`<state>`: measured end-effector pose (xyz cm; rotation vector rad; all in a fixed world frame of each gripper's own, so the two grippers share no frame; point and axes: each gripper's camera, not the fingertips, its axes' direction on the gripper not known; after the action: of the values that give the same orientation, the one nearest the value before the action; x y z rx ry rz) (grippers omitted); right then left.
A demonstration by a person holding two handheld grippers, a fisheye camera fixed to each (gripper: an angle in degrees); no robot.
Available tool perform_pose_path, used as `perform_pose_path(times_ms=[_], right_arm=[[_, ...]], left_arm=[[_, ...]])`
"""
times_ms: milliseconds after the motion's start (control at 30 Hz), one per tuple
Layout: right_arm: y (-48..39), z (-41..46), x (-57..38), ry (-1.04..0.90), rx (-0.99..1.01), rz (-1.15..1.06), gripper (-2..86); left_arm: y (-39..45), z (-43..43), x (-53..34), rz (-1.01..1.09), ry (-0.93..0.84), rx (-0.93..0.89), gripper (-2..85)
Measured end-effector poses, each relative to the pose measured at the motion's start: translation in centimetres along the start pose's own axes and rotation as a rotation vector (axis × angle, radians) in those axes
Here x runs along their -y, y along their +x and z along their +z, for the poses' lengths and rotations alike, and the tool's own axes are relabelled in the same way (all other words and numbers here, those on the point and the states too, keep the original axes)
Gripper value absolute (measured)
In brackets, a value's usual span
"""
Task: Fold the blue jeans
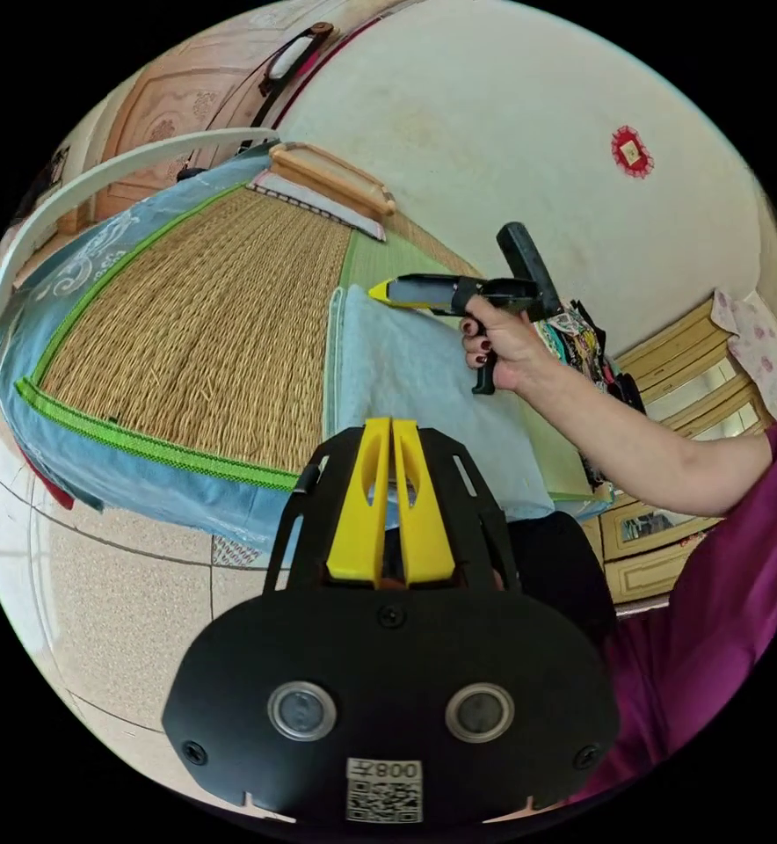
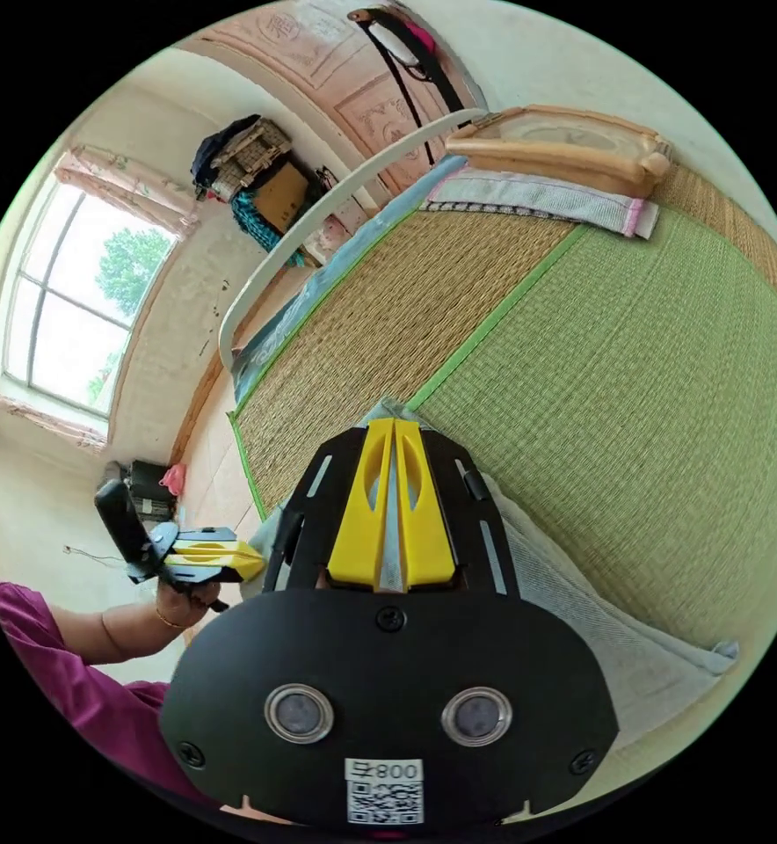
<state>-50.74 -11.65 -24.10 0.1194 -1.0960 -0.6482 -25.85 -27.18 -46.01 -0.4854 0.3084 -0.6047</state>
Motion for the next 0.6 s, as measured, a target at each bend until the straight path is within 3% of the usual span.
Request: perform_pose_path(times_ms=[233,400,600], right_arm=[[4.6,-9.5,-9.3,0.158,-0.089,0.030,0.0],[15.5,-14.8,-20.5,0.237,-0.183,0.364,0.0],[21.6,-14.6,-24.1,0.215,-0.094,0.463,0.0]], left_arm=[[2.3,-0.8,-0.6,0.023,0.050,-0.079,0.1],[2.8,1.5,-0.5,0.016,-0.016,-0.018,0.1],[3.6,2.2,-0.2,-0.002,-0.034,-0.017,0.0]])
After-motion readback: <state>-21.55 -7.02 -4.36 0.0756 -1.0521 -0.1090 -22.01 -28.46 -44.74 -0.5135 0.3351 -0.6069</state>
